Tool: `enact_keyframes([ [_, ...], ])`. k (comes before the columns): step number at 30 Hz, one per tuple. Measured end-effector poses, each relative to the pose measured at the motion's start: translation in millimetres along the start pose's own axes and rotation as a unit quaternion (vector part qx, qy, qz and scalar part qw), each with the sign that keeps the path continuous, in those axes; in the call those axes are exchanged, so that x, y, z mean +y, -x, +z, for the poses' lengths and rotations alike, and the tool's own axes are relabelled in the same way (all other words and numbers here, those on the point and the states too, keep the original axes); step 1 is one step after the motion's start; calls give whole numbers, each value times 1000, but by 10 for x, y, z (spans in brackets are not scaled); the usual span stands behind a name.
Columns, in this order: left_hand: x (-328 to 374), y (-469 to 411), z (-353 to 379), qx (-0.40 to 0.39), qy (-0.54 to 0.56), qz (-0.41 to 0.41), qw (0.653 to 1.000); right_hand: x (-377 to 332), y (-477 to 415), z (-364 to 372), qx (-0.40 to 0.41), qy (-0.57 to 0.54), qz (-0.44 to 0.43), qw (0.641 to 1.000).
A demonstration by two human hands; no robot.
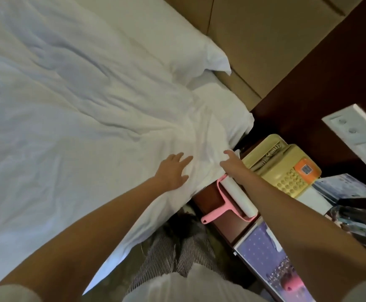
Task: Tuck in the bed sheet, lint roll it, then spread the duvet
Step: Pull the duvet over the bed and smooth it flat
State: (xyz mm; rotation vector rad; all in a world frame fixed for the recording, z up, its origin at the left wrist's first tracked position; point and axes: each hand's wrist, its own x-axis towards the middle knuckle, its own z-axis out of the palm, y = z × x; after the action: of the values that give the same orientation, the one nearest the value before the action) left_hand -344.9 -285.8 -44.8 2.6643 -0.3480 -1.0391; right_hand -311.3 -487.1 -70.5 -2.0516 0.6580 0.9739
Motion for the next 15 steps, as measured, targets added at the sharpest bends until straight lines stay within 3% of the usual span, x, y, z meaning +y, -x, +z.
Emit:
enact_keyframes([
  [6, -100, -599, 450, -50, -176, 60, 981, 100, -696, 336, -75, 23, 30, 997],
  [9, -143, -871, 799, -30, -275, 64, 959, 222, -1049, 580, -82, 75, 31, 993],
  [11, -128, -990, 1008, -15, -340, 57, 938, 332, -1209, 671, -103, 184, 47, 976],
  [13, -94, -1060, 1118, -5, -383, 57, 922, 420, -1329, 699, -129, 331, 54, 933],
  [15, -60, -1074, 1101, -4, -323, 63, 944, 346, -1335, 670, -115, 382, 26, 917],
])
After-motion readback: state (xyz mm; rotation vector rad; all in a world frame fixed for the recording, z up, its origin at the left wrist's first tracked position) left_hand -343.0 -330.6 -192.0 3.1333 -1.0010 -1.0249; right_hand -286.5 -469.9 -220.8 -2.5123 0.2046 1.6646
